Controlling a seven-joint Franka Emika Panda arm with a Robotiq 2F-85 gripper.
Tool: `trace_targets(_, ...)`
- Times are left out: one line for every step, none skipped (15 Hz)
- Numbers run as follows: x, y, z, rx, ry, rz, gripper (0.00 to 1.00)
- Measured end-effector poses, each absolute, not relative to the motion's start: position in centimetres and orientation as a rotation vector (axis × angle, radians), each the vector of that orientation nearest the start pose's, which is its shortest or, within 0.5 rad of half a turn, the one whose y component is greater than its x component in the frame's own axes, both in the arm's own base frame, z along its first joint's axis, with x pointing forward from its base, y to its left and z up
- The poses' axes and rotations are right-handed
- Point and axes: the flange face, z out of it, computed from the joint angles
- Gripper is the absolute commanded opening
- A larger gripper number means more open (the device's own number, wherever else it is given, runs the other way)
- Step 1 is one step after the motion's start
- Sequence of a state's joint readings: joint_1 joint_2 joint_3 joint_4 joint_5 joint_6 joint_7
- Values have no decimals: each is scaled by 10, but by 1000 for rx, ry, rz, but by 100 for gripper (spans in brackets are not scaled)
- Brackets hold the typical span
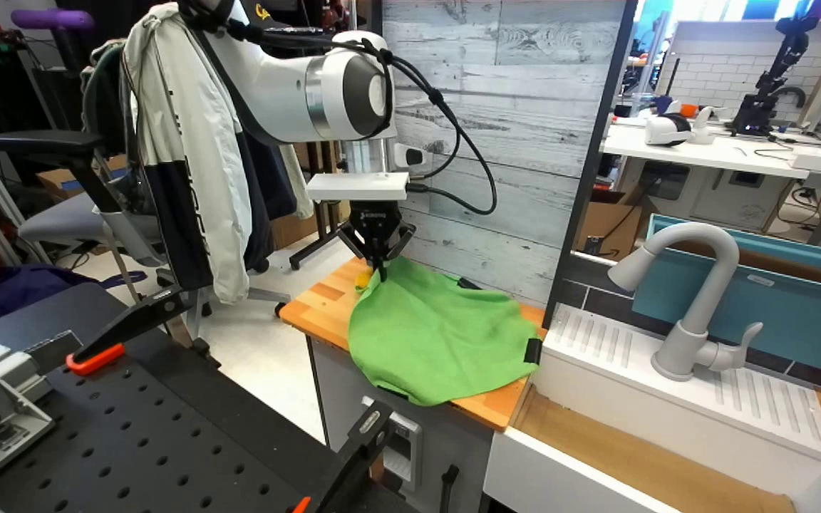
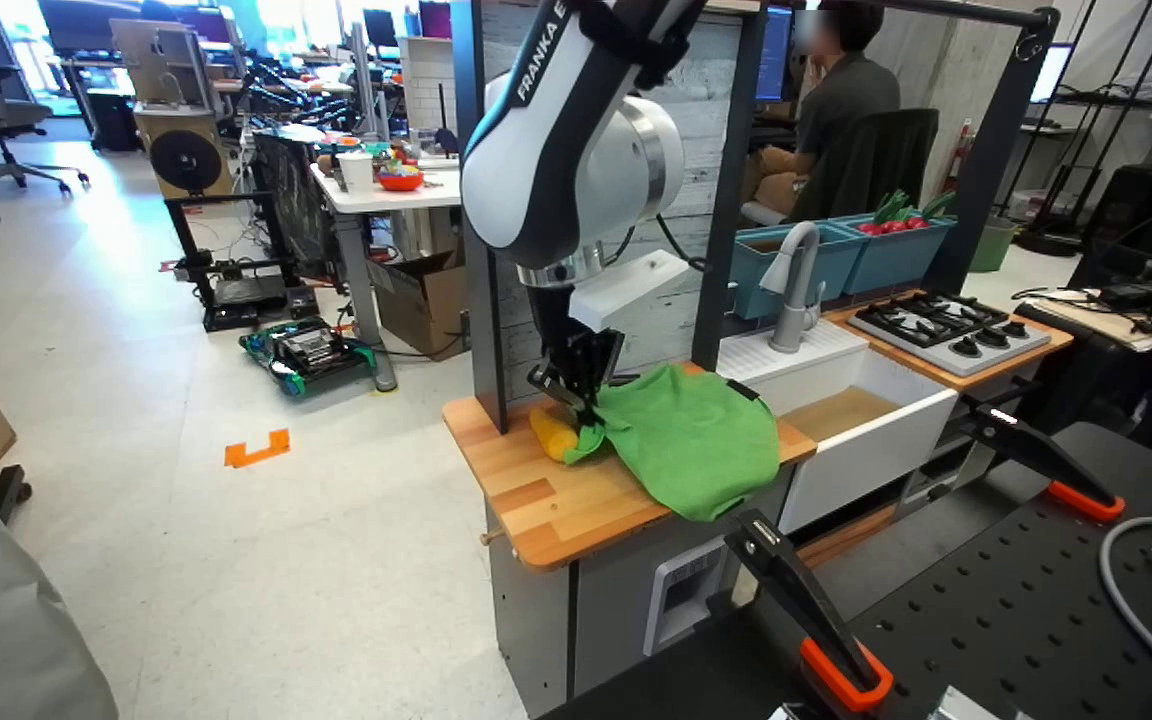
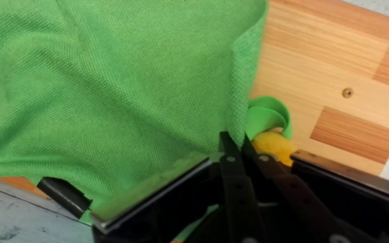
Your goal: Fold the green cloth
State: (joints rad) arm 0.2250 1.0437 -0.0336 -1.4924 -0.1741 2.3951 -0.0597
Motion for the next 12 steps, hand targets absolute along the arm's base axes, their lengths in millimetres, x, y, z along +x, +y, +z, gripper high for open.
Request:
trace_targets(662, 130, 40, -3215, -656, 206, 1)
trace_targets(664, 129, 46, -3215, -653, 196, 1)
trace_targets(665, 126, 53, -3214, -648, 187, 1)
trace_targets(666, 122, 59, -3213, -641, 179, 1)
trace_targets(668, 116, 66, -3211, -632, 171, 1)
trace_targets(670, 108, 72, -3207, -620, 163, 1)
trace_targets(673, 99, 78, -3202, -606, 154, 1)
trace_targets(676, 89, 83, -3198, -592, 146, 1)
trace_targets(678, 78, 86, -3192, -579, 141, 1)
trace_targets(680, 67, 88, -3187, -563, 139, 1)
trace_targets(681, 56, 88, -3181, -546, 140, 1)
trace_targets(682, 45, 88, -3174, -528, 144, 1)
